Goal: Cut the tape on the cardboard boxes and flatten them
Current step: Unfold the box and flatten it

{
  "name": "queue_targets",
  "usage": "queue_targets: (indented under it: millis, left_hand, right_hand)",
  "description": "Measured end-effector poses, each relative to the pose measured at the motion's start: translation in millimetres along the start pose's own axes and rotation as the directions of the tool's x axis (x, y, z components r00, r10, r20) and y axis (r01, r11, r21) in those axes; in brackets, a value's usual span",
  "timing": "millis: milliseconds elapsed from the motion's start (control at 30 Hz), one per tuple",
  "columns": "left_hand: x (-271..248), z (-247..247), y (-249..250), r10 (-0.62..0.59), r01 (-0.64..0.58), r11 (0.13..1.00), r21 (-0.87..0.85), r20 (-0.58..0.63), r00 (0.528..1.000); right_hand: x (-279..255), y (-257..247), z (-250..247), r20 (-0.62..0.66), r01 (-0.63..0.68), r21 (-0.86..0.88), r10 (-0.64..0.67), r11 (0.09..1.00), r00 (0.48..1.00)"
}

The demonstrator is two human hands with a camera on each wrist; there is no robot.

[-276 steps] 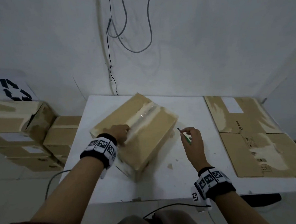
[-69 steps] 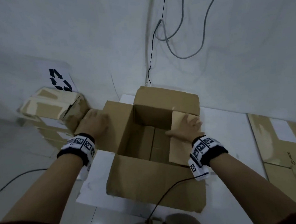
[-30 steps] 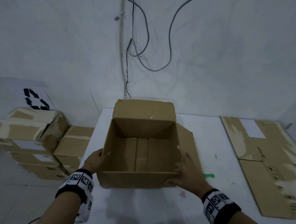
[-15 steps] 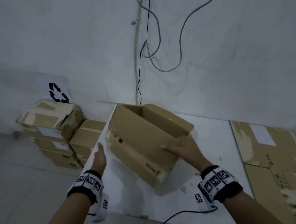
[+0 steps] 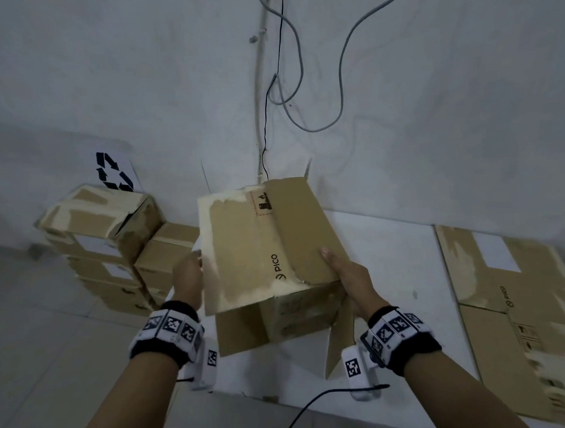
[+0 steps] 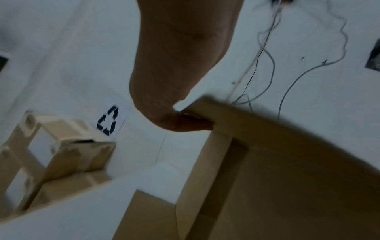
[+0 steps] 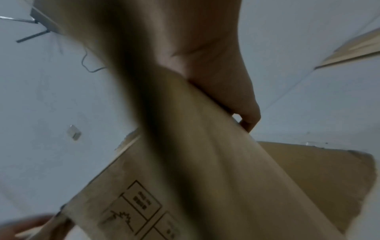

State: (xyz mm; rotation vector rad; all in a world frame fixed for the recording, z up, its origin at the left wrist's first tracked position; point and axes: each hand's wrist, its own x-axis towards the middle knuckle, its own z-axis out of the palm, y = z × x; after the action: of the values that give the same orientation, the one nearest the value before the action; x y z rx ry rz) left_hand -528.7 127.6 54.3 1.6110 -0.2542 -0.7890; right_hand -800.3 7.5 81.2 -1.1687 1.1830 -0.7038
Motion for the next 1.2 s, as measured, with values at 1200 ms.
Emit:
queue_targets:
  millis: [1200]
  left_hand:
    - [-66.3,26.9,35.1,-0.24,-0.134,0.745,0.653,0.45,0.86]
  right_hand:
    - [20.3,-2.2,14.9,0.149,0.022,0.071,-0.033,0.997,0.988]
